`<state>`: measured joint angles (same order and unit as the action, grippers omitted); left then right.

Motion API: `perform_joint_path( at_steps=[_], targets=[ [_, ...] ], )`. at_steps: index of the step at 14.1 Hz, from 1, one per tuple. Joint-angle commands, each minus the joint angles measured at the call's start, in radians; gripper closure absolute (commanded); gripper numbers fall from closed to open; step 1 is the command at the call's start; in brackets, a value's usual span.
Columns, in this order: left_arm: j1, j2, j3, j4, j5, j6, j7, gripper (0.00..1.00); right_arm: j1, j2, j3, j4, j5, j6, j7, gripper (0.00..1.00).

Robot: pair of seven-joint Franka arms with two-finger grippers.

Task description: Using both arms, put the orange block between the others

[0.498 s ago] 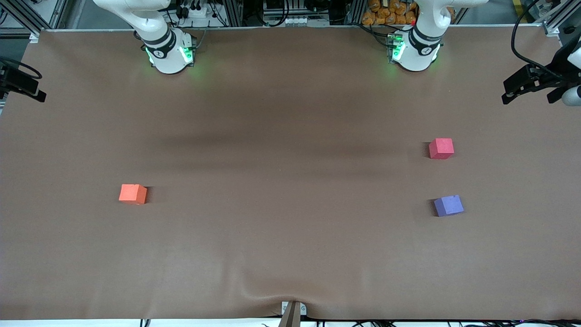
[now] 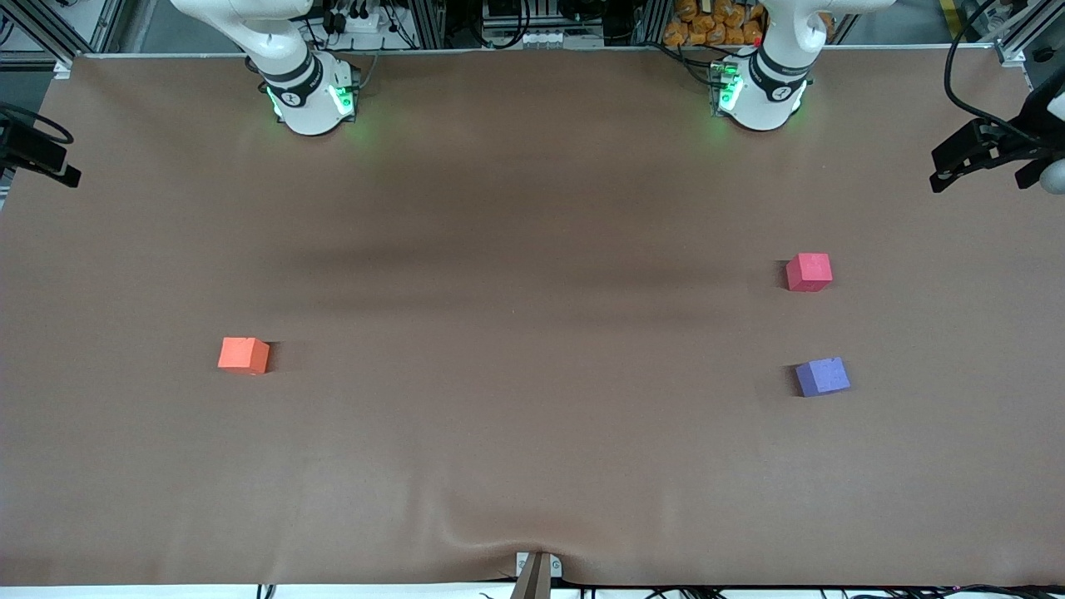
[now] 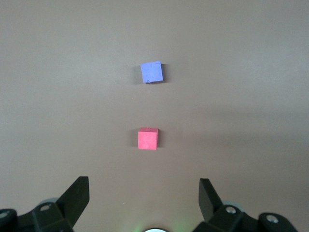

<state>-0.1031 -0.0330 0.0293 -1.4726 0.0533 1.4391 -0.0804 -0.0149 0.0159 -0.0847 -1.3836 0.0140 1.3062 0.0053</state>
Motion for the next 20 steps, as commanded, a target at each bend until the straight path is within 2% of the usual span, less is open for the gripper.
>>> perform_joint_path(
  at_steps=[1, 6, 10, 13, 20],
  targets=[
    [0.002, -0.016, -0.002, -0.014, 0.013, 0.007, 0.011, 0.0, -0.031, -0.033, 0.016, -0.034, -0.011, 0.01, -0.002, 0.0],
    [-0.004, -0.004, -0.006, -0.015, 0.011, 0.02, 0.016, 0.0, -0.052, -0.018, 0.014, -0.055, -0.011, 0.018, -0.002, 0.0],
    [-0.003, -0.002, -0.008, -0.017, -0.015, 0.021, 0.017, 0.0, -0.068, 0.039, 0.016, -0.161, -0.008, 0.152, 0.001, 0.0],
    [-0.001, -0.001, -0.008, -0.015, -0.016, 0.024, 0.016, 0.0, -0.065, 0.159, 0.016, -0.183, 0.0, 0.194, 0.004, 0.0],
    [-0.004, 0.001, -0.009, -0.017, -0.02, 0.029, 0.017, 0.0, -0.066, 0.419, 0.017, -0.17, 0.001, 0.458, -0.004, 0.0]
  ],
)
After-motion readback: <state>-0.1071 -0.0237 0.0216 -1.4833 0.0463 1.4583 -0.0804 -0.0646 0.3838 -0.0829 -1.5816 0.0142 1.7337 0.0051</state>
